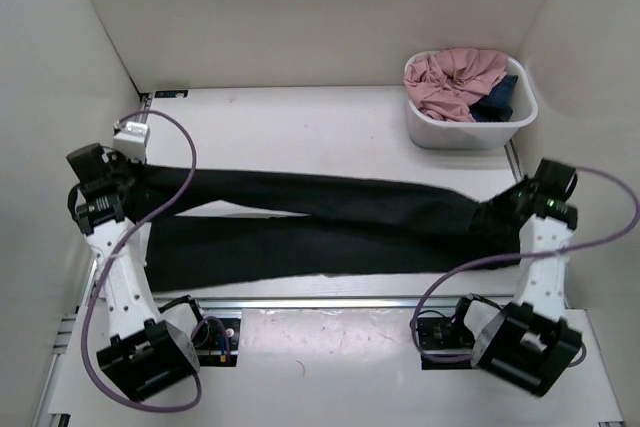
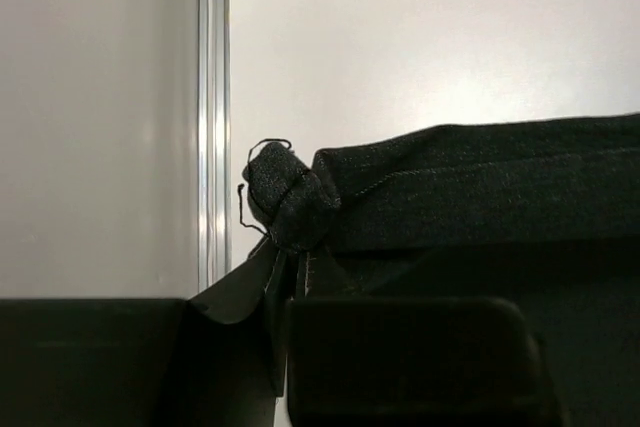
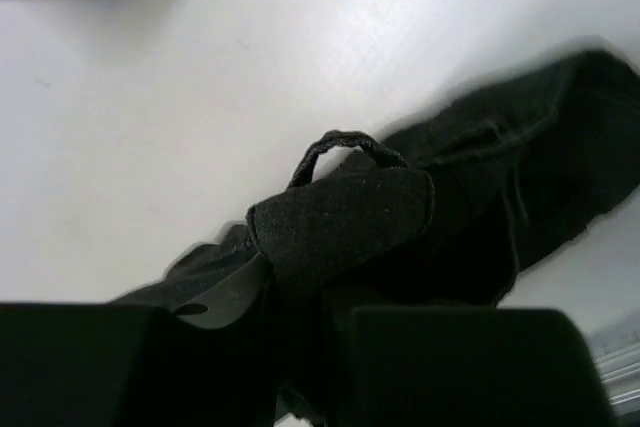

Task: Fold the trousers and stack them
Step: Fold the trousers

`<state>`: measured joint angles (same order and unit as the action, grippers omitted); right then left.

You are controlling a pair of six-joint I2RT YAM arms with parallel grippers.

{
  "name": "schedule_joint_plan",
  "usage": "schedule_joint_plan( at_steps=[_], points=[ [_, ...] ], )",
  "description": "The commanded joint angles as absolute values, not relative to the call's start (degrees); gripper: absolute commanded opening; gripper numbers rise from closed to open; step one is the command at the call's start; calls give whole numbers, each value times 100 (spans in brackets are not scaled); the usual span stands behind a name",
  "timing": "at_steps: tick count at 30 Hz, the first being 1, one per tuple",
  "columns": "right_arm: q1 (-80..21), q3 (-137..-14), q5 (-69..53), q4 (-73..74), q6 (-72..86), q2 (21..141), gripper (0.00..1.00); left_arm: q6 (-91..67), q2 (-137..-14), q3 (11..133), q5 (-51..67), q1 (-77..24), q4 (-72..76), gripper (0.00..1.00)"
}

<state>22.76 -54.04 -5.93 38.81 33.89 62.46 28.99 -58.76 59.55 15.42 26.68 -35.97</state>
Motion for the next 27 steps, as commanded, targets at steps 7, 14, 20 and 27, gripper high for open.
schedule_joint_plan(
  at_steps=[7, 14, 20, 27],
  points=[
    [2417, -3542, 359, 4050, 3875, 4975, 34, 3234, -4950, 3878, 256, 2742, -4447, 14],
    [2206, -4280, 1836, 5772, 4886, 3757, 86, 3287, -4782, 4086, -44, 2742, -4790, 14],
    [2092, -4745, 1425, 5643, 4520, 3093, 75, 3577, -4781, 4430, 333, 2742, -5229, 14],
    [1355, -5553, -432, 4800, 3168, 5499, 81, 3771, -4781, 4500, 641, 2742, -5247, 14]
  ],
)
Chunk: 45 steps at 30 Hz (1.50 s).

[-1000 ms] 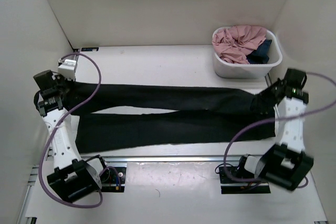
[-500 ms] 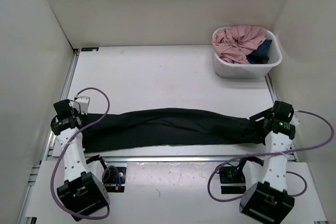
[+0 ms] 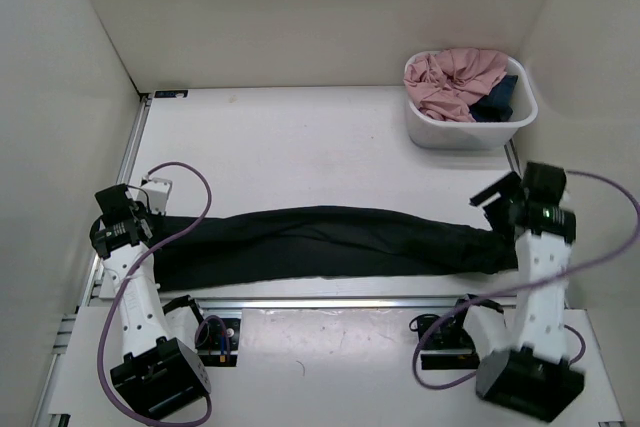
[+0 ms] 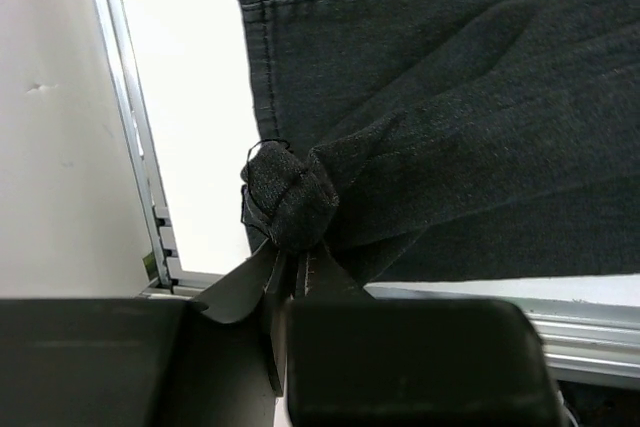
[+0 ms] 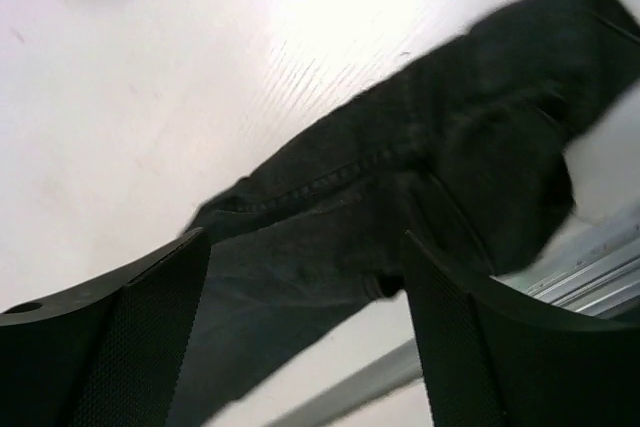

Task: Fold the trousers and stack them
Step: Fold the trousers

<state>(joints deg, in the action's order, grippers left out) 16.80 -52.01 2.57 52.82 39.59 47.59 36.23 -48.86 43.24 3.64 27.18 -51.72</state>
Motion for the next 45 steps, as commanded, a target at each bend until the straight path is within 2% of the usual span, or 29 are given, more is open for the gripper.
schedule_joint_plan(
  at_steps=[1, 4, 6, 7, 9, 10, 13, 14, 16, 24, 28, 30, 33, 34, 36, 37, 43, 44, 45],
  points=[
    [971, -5737, -231, 4799, 3034, 6094, 82, 3771, -4781, 4561, 703, 2742, -5247, 14],
    [485, -6292, -263, 4668, 2497, 7245, 81, 3709, -4781, 4562, 826, 2742, -5247, 14],
    [143, -6433, -430, 4518, 2382, 7706, 77, 3639, -4781, 4562, 949, 2742, -5195, 14],
    [19, -6434, -500, 4465, 2330, 8039, 72, 3586, -4781, 4614, 949, 2742, -5194, 14],
    [-279, -6434, -711, 4465, 2329, 8243, 58, 3534, -4781, 4675, 1098, 2742, -5142, 14],
    [-360, -6329, -790, 4465, 2329, 8244, 42, 3455, -4781, 4745, 1099, 2742, -5142, 14],
    [-632, -5716, -1106, 4412, 2276, 7982, 21, 3401, -4633, 4799, 1099, 2742, -5142, 14],
    [-694, -5548, -1107, 4525, 2215, 7867, 9, 3401, -4580, 4851, 1029, 2742, -5142, 14],
    [-694, -5187, -1160, 4640, 2215, 7446, 0, 3401, -4475, 4852, 898, 2742, -5142, 14],
    [-747, -3974, -932, 5685, 2539, 5671, 0, 3507, -4009, 4913, 677, 2742, -5466, 14],
    [-799, -3385, -651, 5827, 2750, 5397, 0, 3454, -3745, 4913, 677, 2742, -5729, 14],
    [-800, -3532, -511, 5975, 2944, 5396, 0, 3454, -3639, 4799, 729, 2742, -5862, 14],
    [-800, -4250, -53, 6187, 3313, 5248, 32, 3454, -3437, 4659, 843, 2742, -5915, 14],
    [-800, -4471, 34, 6327, 3409, 5169, 53, 3454, -3437, 4658, 844, 2742, -5915, 14],
    [-800, -4867, 175, 6486, 3410, 5019, 61, 3454, -3489, 4658, 1027, 2742, -5915, 14],
    [-800, -5121, 176, 6704, 3349, 5019, 69, 3393, -3559, 4719, 1081, 2742, -5854, 14],
    [-1370, -4835, 17, 7172, 2970, 5519, 80, 3120, -4462, 5122, 1449, 2742, -5406, 14],
    [-1502, -4756, 165, 7120, 3075, 5520, 88, 3024, -4613, 5246, 1450, 2742, -5336, 14],
    [-1703, -4590, 315, 7119, 3346, 5572, 89, 2954, -4753, 5378, 1537, 2742, -5335, 14]
  ],
)
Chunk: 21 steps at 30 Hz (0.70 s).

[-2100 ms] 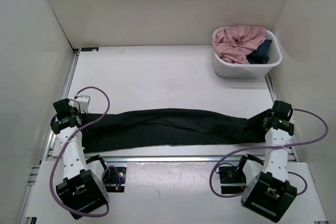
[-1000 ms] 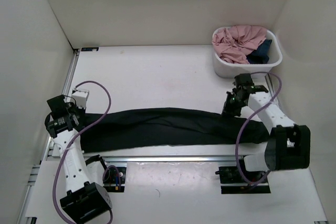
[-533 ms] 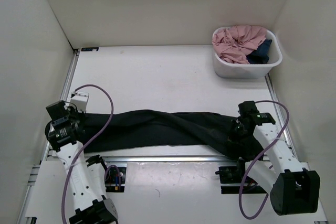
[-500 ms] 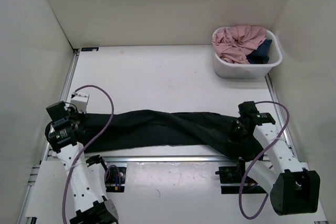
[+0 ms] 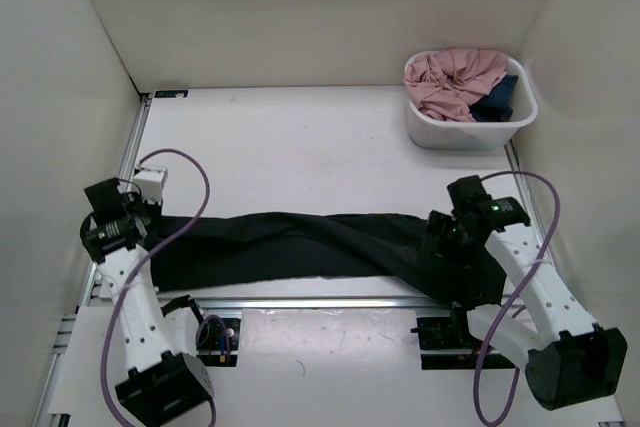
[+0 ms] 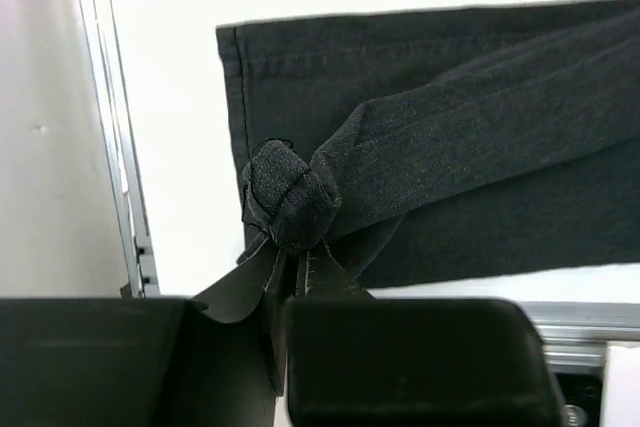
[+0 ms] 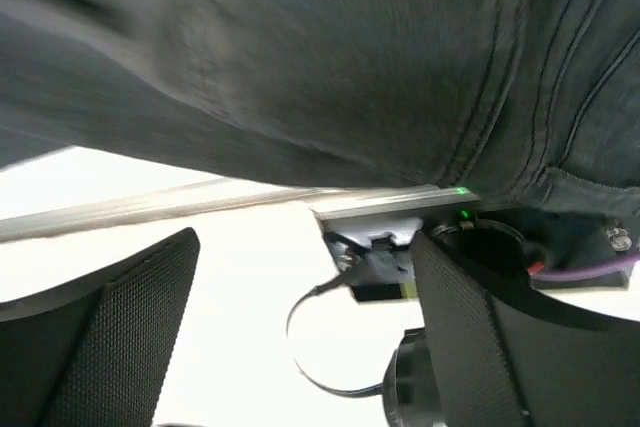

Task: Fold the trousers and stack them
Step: Fold the trousers

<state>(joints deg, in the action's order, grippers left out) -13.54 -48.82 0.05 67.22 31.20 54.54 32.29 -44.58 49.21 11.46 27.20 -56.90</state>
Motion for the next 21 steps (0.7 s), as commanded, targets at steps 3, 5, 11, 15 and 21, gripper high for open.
schedule_joint_plan(
  at_steps=[3, 5, 11, 15, 21],
  points=[
    [-1941, -4238, 230, 6637, 3603, 5572, 97, 2892, -5150, 5774, 1704, 2742, -5178, 14],
    [-2161, -4000, 132, 6330, 3840, 5712, 99, 2839, -5343, 5976, 1758, 2742, -5116, 14],
    [-3268, -3753, 1190, 5959, 4507, 6687, 99, 2839, -5651, 6152, 1758, 2742, -4896, 14],
    [-3445, -3955, 2020, 5889, 4764, 7232, 98, 2839, -5905, 6205, 1635, 2742, -4668, 14],
    [-3445, -4341, 2672, 5652, 4553, 8145, 66, 2787, -6424, 6389, 1635, 2742, -4474, 14]
  ],
)
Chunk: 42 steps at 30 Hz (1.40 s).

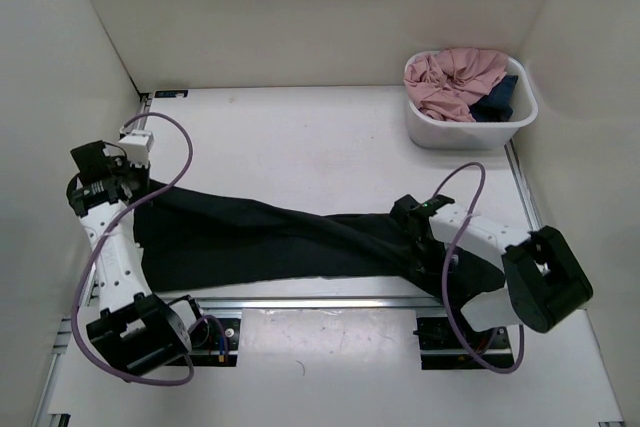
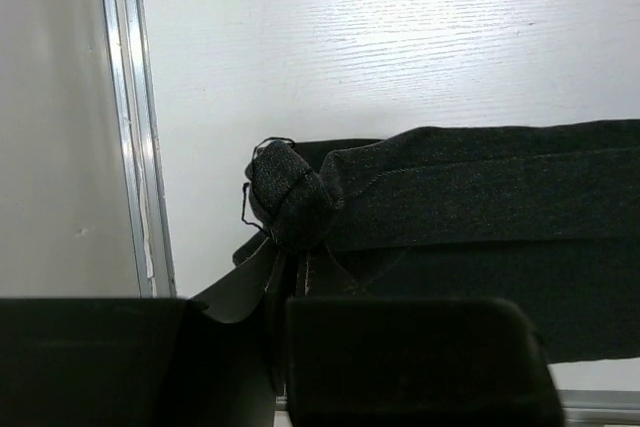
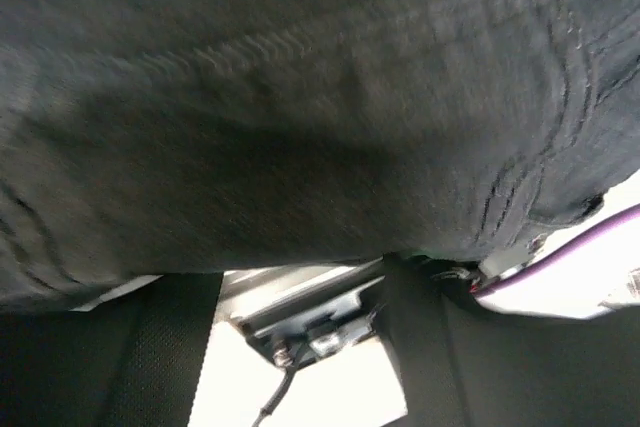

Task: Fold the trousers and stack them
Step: Fold the trousers

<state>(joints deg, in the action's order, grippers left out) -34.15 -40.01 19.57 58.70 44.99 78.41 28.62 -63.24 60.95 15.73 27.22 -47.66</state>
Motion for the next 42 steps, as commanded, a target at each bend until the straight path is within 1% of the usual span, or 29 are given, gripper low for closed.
schedule_joint_plan(
  at_steps=[1, 2, 3, 4, 5, 6, 9, 10, 13, 14, 15, 18, 19, 20, 22, 25, 26, 27, 29, 30, 31, 33, 35, 37, 42],
  points=[
    [-3445, -4394, 2768, 5651, 4553, 8261, 44, 2786, -6503, 6485, 1635, 2742, -4387, 14],
    [-3445, -4455, 2847, 5651, 4553, 8357, 31, 2786, -6582, 6556, 1635, 2742, -4386, 14],
    [-3393, -4578, 2917, 5651, 4553, 8480, 20, 2786, -6670, 6644, 1635, 2742, -4386, 14],
    [-3393, -4657, 2970, 5782, 4553, 8481, 6, 2786, -6836, 6819, 1635, 2742, -4386, 14],
    [-3393, -4737, 3032, 5853, 4553, 8481, 2, 2786, -6916, 6907, 1635, 2742, -4334, 14],
    [-3393, -4842, 3032, 5949, 4553, 8421, 0, 2786, -6995, 6987, 1696, 2742, -4333, 14],
    [-3323, -5517, 3417, 6494, 4238, 8227, 0, 2786, -7390, 7338, 1801, 2742, -4219, 14],
    [-3200, -6059, 3523, 6782, 4080, 8227, 0, 2786, -7644, 7591, 1854, 2742, -4219, 14],
    [-2814, -7072, 3744, 7083, 3265, 8437, 0, 2839, -8067, 8014, 1855, 2637, -4114, 14],
    [-2491, -7423, 3744, 7136, 3026, 8716, 0, 2839, -8373, 8346, 1854, 2489, -4113, 14],
    [-2331, -8123, 3744, 7206, 2841, 8901, 0, 2839, -8524, 8524, 1794, 2487, -4113, 14],
    [-1952, -9085, 3744, 7259, 2207, 9789, 0, 2839, -8920, 9104, 1741, 2487, -4113, 14],
    [-1899, -9566, 3744, 7260, 2032, 10017, 0, 2952, -8921, 9175, 1740, 2487, -4113, 14],
    [-1811, -9763, 3796, 7260, 1978, 10402, 0, 3023, -8921, 9176, 1740, 2487, -4113, 14],
    [-1750, -10036, 3797, 7348, 1978, 10669, 0, 3286, -8659, 8966, 1740, 2487, -4113, 14],
    [-1749, -9731, 3850, 7199, 1978, 10521, 0, 4067, -7807, 7896, 1740, 2574, -4113, 14],
    [-1749, -9512, 3850, 7111, 1978, 10216, 0, 4356, -7587, 7579, 1740, 2645, -4113, 14],
    [-1749, -9005, 3797, 7015, 1978, 10039, 0, 4507, -7202, 6941, 1636, 2811, -4113, 14],
    [-1749, -8493, 3684, 6821, 1978, 9513, 0, 4867, -6875, 6375, 1495, 2996, -4244, 14],
    [-1749, -8238, 3570, 6768, 1978, 9327, 0, 4947, -6743, 5972, 1494, 3258, -4306, 14],
    [-1749, -7705, 3429, 6585, 2073, 8977, 0, 5009, -6515, 5820, 1442, 3374, -4394, 14],
    [-1802, -7148, 3017, 6329, 2240, 8650, 0, 5123, -6294, 5530, 1441, 3576, -4630, 14],
    [-1802, -6508, 2866, 6039, 2346, 8368, 0, 5264, -5890, 5055, 1441, 3709, -4685, 14],
    [-1863, -6233, 2664, 5916, 2399, 8314, 0, 5396, -5461, 4565, 1441, 3831, -4685, 14],
    [-1915, -5775, 2663, 5810, 2452, 8191, 0, 5510, -4782, 3868, 1196, 3832, -4790, 14]
  ],
)
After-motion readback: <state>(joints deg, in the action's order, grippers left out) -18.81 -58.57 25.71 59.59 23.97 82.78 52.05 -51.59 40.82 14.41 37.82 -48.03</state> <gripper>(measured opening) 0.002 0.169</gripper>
